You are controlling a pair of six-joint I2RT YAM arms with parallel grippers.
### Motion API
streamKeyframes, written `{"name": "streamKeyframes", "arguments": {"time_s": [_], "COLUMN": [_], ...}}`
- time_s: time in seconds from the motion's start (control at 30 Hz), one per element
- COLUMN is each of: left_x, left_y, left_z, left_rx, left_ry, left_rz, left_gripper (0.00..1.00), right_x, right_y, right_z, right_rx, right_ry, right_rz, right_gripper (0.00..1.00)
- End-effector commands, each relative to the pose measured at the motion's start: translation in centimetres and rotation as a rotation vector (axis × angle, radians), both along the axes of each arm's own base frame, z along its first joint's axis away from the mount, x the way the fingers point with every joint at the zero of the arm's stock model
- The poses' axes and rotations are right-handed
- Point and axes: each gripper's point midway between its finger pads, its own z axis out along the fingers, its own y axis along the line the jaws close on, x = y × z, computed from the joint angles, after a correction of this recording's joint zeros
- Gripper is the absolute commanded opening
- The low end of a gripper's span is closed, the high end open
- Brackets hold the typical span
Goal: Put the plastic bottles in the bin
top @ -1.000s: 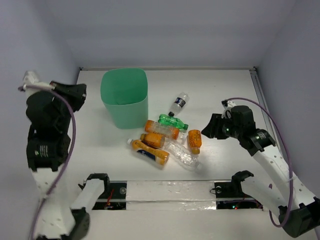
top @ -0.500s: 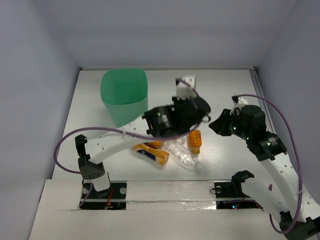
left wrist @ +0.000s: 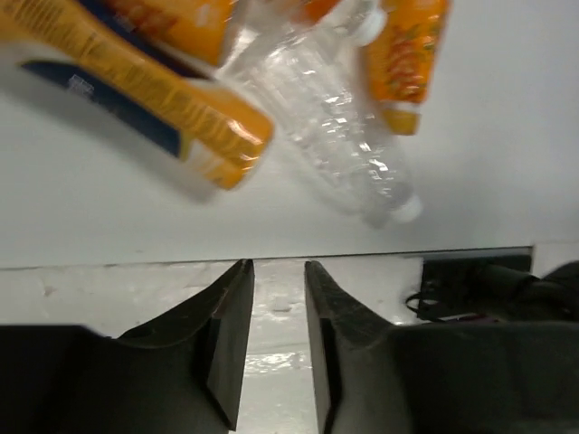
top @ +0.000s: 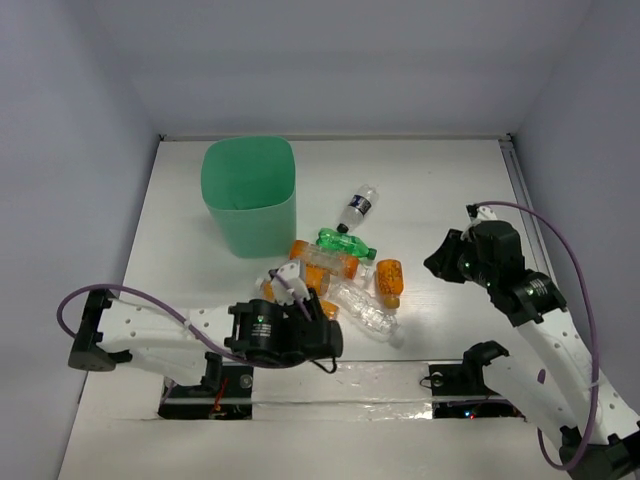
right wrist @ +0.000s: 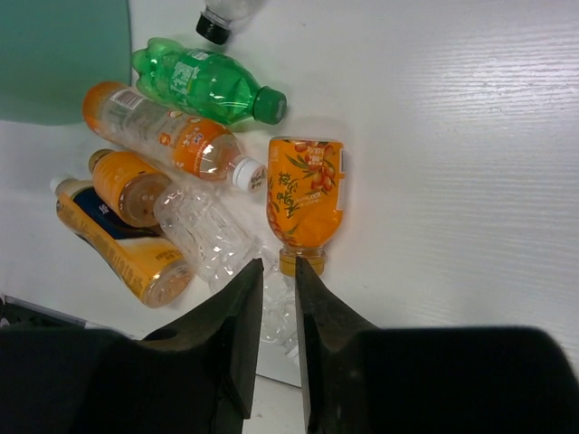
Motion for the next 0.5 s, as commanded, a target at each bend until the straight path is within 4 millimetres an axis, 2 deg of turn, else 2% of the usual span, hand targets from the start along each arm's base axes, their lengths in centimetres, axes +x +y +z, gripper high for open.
{"name": "streamKeyframes", "arguments": {"time_s": [0.0,0.03,0.07,0.13,0.17,0.23,0.3,0.33,0.4,0.43,0.47], "left_x": [0.1,0.1,0.2,0.4,0.5,0.8,0.9,1.6,2.7,3.5,5.1], "left_y": [1.4,1.8,2.3,3.7,4.1,5.2,5.0,5.7,5.0,5.2,4.8], "left_z": [-1.3,-1.4,-1.7,-2.8,-3.3,-4.8,-4.8,-5.9,-5.7,-6.4,-6.4], "left_rx": [-0.245,-0.258,-0.261,-0.286,-0.297,-0.323,-0.409,-0.400,-0.460,-0.445,-0.445], "left_ry": [0.121,0.128,0.129,0.145,0.161,0.185,0.220,0.212,0.212,0.200,0.187], "left_rz": [0.240,0.251,0.258,0.308,0.332,0.368,0.379,0.405,0.409,0.411,0.403], "left_gripper": [0.30,0.35,0.48,0.58,0.67,0.70,0.74,0.74,0.75,0.75,0.76], "right_x": [0.6,0.5,0.5,0.4,0.4,0.3,0.3,0.3,0.3,0.4,0.5], "right_y": [0.5,0.7,0.8,1.2,1.4,1.7,2.0,2.1,2.2,2.2,2.3], "right_z": [0.7,0.5,0.4,0.0,-0.1,-0.3,-0.3,-0.4,-0.5,-0.6,-0.6], "right_rx": [0.011,0.013,0.015,0.026,0.027,0.037,0.039,0.036,0.031,0.027,0.023], "right_ry": [-0.020,-0.015,-0.012,0.000,0.002,0.007,0.006,0.011,0.015,0.018,0.021], "right_rz": [0.015,0.023,0.030,0.053,0.059,0.077,0.097,0.103,0.119,0.123,0.124], "right_gripper": [0.28,0.31,0.36,0.42,0.48,0.53,0.59,0.62,0.62,0.63,0.63]}}
